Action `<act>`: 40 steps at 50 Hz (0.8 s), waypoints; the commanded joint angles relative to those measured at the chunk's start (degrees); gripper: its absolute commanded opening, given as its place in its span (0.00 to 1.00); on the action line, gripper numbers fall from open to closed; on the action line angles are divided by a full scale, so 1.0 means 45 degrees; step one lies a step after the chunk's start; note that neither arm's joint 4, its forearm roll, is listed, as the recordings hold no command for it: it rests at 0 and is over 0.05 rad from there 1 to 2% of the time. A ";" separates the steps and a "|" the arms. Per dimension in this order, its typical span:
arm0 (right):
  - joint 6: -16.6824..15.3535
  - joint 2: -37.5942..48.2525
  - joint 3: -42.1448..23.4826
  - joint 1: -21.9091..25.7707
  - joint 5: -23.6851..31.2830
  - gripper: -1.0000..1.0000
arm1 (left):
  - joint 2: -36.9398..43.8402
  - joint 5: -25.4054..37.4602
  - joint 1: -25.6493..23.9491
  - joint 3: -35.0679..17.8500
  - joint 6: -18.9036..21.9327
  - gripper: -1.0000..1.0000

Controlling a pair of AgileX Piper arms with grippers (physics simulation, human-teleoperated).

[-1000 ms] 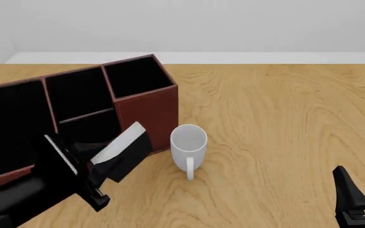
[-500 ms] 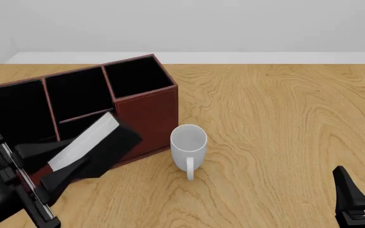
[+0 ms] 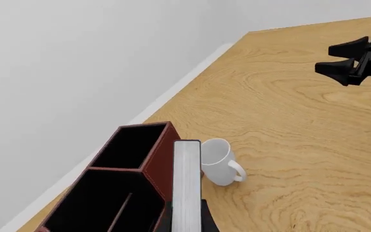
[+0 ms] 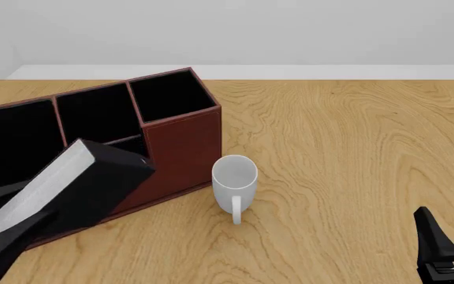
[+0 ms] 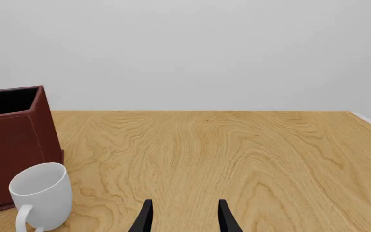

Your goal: Pick up the book and place it in the front compartment of the caddy.

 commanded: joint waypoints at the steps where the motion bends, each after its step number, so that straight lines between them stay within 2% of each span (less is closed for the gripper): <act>1: 0.0001 0.0001 0.0000 0.0001 0.0001 1.00 | -0.0861 0.0796 0.0025 -0.0551 0.0056 0.00; 25: 0.0000 0.0000 0.0000 0.0000 0.0000 1.00 | -0.0938 0.0741 0.0363 -0.0896 0.0088 0.00; 40: -0.0001 0.0000 0.0000 -0.0002 0.0000 1.00 | -0.1861 0.0049 0.0546 -0.0619 0.0737 0.00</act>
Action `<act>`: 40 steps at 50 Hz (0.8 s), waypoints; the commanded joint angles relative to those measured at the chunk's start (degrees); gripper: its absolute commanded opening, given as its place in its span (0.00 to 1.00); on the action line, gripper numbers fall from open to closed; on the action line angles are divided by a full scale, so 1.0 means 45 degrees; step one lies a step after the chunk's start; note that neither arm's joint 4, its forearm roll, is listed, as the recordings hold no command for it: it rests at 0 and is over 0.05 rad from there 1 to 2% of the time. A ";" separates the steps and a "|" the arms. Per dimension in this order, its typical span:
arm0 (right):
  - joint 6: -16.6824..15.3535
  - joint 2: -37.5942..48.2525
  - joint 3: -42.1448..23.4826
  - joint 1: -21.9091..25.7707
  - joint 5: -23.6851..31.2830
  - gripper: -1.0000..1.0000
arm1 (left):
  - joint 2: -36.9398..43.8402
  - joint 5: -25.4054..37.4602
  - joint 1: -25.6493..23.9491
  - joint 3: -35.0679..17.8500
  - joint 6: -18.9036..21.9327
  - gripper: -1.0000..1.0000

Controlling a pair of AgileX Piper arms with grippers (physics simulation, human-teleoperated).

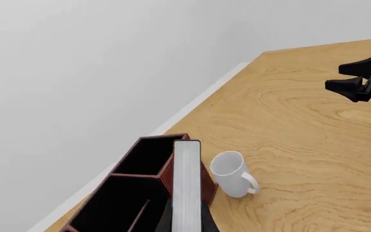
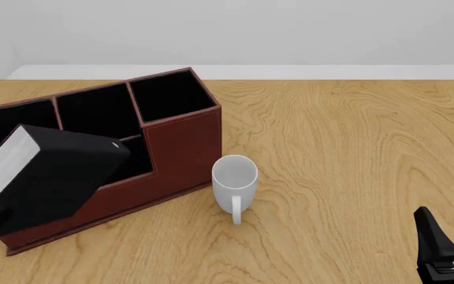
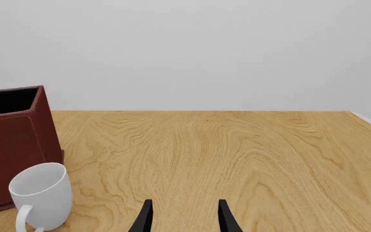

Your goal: Pick up the book and place it in the front compartment of the caddy.

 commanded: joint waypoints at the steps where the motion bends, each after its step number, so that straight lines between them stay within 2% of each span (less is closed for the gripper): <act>1: 0.0001 0.0001 0.0000 -0.0001 0.0001 1.00 | -0.0781 -0.0573 0.0029 -0.0067 0.0711 0.00; 3: -0.0003 0.0000 0.0000 -0.0002 0.0001 1.00 | -0.0828 -0.0811 0.0193 -0.0028 0.0901 0.00; 5: -0.0001 0.0000 0.0000 0.0000 0.0000 1.00 | -0.1101 -0.1016 0.0286 -0.0205 0.0527 0.00; 6: 0.0000 0.0000 0.0000 0.0001 0.0000 1.00 | -0.1151 -0.1114 0.0093 -0.0087 0.0889 0.00; 9: 0.0001 0.0000 0.0000 0.0000 0.0000 1.00 | -0.1315 -0.1575 0.0315 0.0136 0.1212 0.00; 12: -0.0001 -0.0001 0.0000 -0.0002 -0.0001 1.00 | -0.1383 -0.1789 0.0307 0.0186 0.1219 0.00; 14: -0.0003 -0.0001 0.0000 -0.0001 -0.0001 1.00 | -0.1075 -0.2059 0.1019 0.0172 0.0806 0.00; 21: 0.0000 -0.0001 0.0000 0.0000 -0.0001 1.00 | -0.1518 -0.2663 0.0494 0.0454 0.1052 0.00; 24: -0.0001 -0.0001 0.0000 -0.0003 0.0000 1.00 | -0.1270 -0.3127 0.0965 0.0670 0.1284 0.00; 25: -0.0002 0.0000 0.0000 0.0002 0.0000 1.00 | -0.1353 -0.3148 0.0716 0.0722 0.1360 0.00; 27: -0.0002 -0.0002 0.0000 0.0001 -0.0002 1.00 | -0.1136 -0.3367 0.1223 0.0780 0.1249 0.00; 28: -0.0002 -0.0002 0.0000 0.0002 -0.0002 1.00 | -0.1271 -0.3333 0.0914 0.0726 0.1199 0.00; 32: -0.0001 0.0000 0.0000 -0.0003 0.0000 1.00 | -0.1512 -0.3922 0.0672 0.1225 0.2128 0.00; 34: 0.0000 0.0001 0.0000 0.0000 0.0001 1.00 | -0.1465 -0.4045 0.0649 0.1253 0.2138 0.00; 35: 0.0002 0.0000 0.0000 0.0001 0.0000 1.00 | -0.1507 -0.4266 0.0565 0.1508 0.2661 0.00; 38: -0.0001 0.0000 0.0000 0.0000 0.0000 1.00 | -0.1746 -0.4592 0.0245 0.1853 0.3264 0.00; 40: 0.0000 -0.0001 0.0000 0.0000 -0.0001 1.00 | -0.1668 -0.4756 0.0265 0.1900 0.3292 0.00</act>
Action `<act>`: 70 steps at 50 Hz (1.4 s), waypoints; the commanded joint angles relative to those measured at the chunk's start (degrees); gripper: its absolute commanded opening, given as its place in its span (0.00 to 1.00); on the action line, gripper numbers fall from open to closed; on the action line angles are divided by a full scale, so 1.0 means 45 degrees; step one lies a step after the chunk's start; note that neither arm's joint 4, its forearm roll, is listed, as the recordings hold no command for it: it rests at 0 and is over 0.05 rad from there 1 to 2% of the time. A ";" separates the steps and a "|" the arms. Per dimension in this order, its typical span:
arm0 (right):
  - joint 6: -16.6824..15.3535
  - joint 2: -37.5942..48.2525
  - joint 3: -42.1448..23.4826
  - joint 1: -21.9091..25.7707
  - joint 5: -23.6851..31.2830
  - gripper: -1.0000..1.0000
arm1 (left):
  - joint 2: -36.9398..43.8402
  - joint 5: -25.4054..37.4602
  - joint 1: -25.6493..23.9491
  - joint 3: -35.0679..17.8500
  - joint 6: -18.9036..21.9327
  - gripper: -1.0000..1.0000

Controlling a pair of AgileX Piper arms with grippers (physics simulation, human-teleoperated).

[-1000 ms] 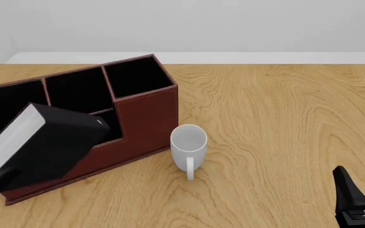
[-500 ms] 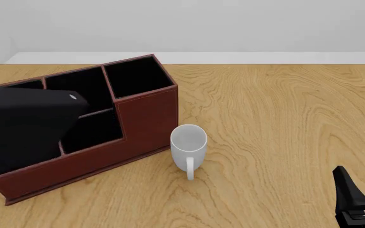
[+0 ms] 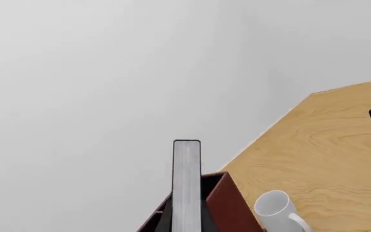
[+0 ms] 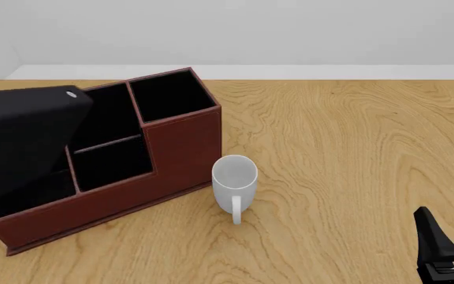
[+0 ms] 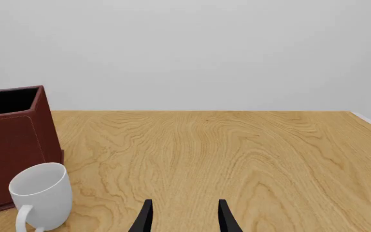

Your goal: Pick up the book and place it in the front compartment of the caddy.

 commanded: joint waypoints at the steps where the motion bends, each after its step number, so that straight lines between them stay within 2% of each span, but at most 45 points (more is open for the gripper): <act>1: 0.0002 0.0000 0.0000 -0.0001 0.0000 1.00 | -0.0415 -0.1478 -0.0474 0.0841 0.1722 0.00; 2: -0.0002 -0.0001 0.0000 -0.0001 0.0000 1.00 | -0.0415 -0.1612 -0.0506 0.0915 0.1826 0.00; 3: 0.0000 -0.0001 0.0000 0.0000 -0.0001 1.00 | -0.0452 -0.1912 -0.0735 0.1170 0.2302 0.00; 5: 0.0001 0.0000 0.0000 0.0003 0.0000 1.00 | -0.0333 -0.1993 -0.0706 0.1073 0.2167 0.00; 9: -0.0001 0.0000 0.0000 -0.0003 0.0000 1.00 | -0.0342 -0.2493 -0.0998 0.1423 0.2903 0.00; 11: 0.0001 -0.0001 0.0000 -0.0002 0.0000 1.00 | -0.0225 -0.2661 -0.0892 0.1378 0.2820 0.00; 19: -0.0004 -0.0001 0.0000 -0.0003 -0.0001 1.00 | -0.0305 -0.3520 -0.1518 0.2110 0.4229 0.00; 26: 0.0000 -0.0001 0.0000 -0.0002 0.0000 1.00 | 0.0056 -0.5026 -0.1581 0.3006 0.5512 0.00; 34: -0.0002 0.0000 0.0000 0.0000 0.0000 1.00 | 0.0431 -0.5869 -0.1570 0.3329 0.5981 0.00; 38: -0.0002 -0.0001 0.0000 -0.0001 0.0000 1.00 | 0.0601 -0.6956 -0.1749 0.3945 0.6792 0.00; 39: -0.0002 -0.0002 0.0000 -0.0001 -0.0002 1.00 | 0.0745 -0.6909 -0.1630 0.3820 0.6607 0.00; 41: -0.0002 0.0001 0.0000 0.0000 0.0001 1.00 | 0.0869 -0.7252 -0.1651 0.4057 0.6993 0.00; 43: 0.0000 0.0000 0.0000 0.0000 0.0000 1.00 | 0.0917 -0.7360 -0.1628 0.4034 0.6965 0.00; 44: -0.0004 0.0001 0.0000 -0.0002 0.0001 1.00 | 0.1028 -0.7795 -0.1685 0.4254 0.7309 0.00; 48: -0.0001 0.0001 0.0000 0.0004 0.0001 1.00 | 0.1426 -0.8021 -0.1452 0.4154 0.7324 0.00; 52: 0.0002 0.0000 0.0000 0.0000 0.0000 1.00 | 0.1929 -0.8847 -0.1395 0.4447 0.7988 0.00; 70: 0.0000 -0.0001 0.0000 -0.0002 0.0000 1.00 | 0.3898 -0.9780 -0.0919 0.4038 0.8860 0.00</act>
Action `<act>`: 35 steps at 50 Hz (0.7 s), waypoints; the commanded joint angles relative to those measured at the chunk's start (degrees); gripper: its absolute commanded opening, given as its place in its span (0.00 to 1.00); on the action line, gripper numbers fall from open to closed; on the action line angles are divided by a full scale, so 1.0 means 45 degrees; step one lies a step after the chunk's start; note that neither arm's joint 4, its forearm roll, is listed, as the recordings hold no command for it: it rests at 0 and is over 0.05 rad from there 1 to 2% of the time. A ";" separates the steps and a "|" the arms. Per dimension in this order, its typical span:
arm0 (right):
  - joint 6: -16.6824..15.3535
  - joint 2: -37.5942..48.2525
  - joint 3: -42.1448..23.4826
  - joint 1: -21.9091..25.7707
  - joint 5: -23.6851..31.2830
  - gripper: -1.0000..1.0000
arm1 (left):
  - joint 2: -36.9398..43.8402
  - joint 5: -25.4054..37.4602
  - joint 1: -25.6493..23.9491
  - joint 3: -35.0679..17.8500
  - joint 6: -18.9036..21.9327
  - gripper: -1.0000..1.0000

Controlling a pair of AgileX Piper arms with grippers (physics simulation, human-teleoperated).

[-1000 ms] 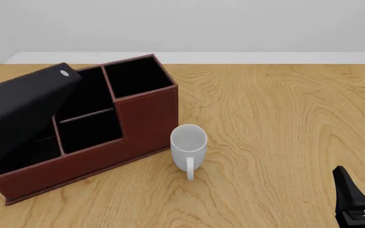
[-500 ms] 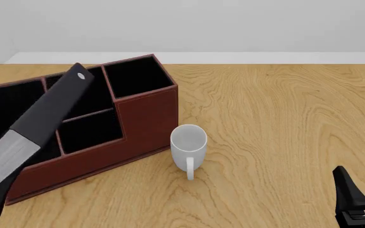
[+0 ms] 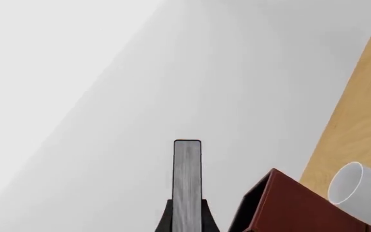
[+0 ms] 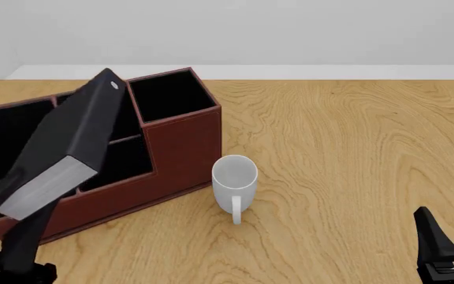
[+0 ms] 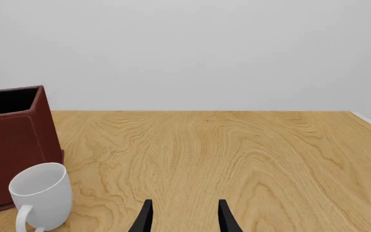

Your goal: Pick up the book and place it in the front compartment of the caddy.

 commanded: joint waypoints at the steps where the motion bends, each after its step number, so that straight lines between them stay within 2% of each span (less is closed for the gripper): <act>1: 0.0000 0.0000 0.0000 0.0000 0.0000 1.00 | 0.1542 -0.0926 0.0788 -0.0432 0.0838 0.00; 3: 0.0002 0.0001 0.0000 0.0003 0.0001 1.00 | 0.2125 -0.1507 0.1215 -0.0466 0.1021 0.00; 5: 0.0002 0.0002 0.0000 0.0002 0.0002 1.00 | 0.1910 -0.1184 0.0812 -0.0435 0.1210 0.00; 16: 0.0001 -0.0001 0.0000 -0.0001 -0.0001 1.00 | 0.2295 -0.1000 0.1351 -0.0962 0.1283 0.00; 25: 0.0000 0.0000 0.0000 0.0001 0.0000 1.00 | 0.2678 -0.0401 0.2059 -0.1521 0.1506 0.00; 35: 0.0001 0.0000 0.0000 -0.0002 0.0001 1.00 | 0.2596 0.0785 0.2168 -0.2279 0.1648 0.00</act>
